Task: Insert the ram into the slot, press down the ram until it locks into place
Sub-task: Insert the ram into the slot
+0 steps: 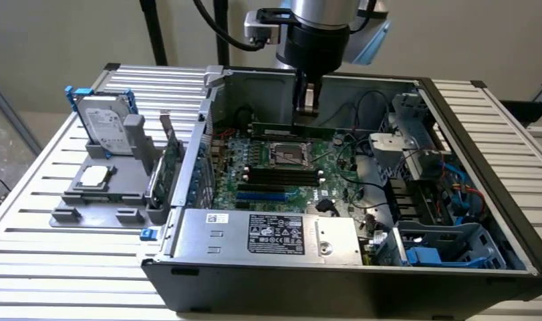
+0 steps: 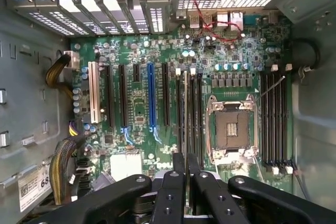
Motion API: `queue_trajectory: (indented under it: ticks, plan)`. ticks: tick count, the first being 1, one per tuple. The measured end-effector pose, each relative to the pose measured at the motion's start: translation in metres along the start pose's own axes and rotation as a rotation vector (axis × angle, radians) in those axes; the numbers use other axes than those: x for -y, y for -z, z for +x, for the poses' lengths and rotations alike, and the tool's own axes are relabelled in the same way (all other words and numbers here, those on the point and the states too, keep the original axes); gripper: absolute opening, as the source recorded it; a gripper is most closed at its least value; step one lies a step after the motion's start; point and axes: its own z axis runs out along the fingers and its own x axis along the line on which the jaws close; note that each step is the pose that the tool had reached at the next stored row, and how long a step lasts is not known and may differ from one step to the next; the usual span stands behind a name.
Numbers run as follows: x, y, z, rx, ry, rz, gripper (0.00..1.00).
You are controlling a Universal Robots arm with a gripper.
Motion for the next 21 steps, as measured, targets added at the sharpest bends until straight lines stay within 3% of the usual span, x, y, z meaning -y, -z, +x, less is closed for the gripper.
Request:
queue_trajectory:
  ticks: [21]
  plan:
    - [0.0008,-0.0381,0.004,-0.003,0.08,-0.0013,0.13]
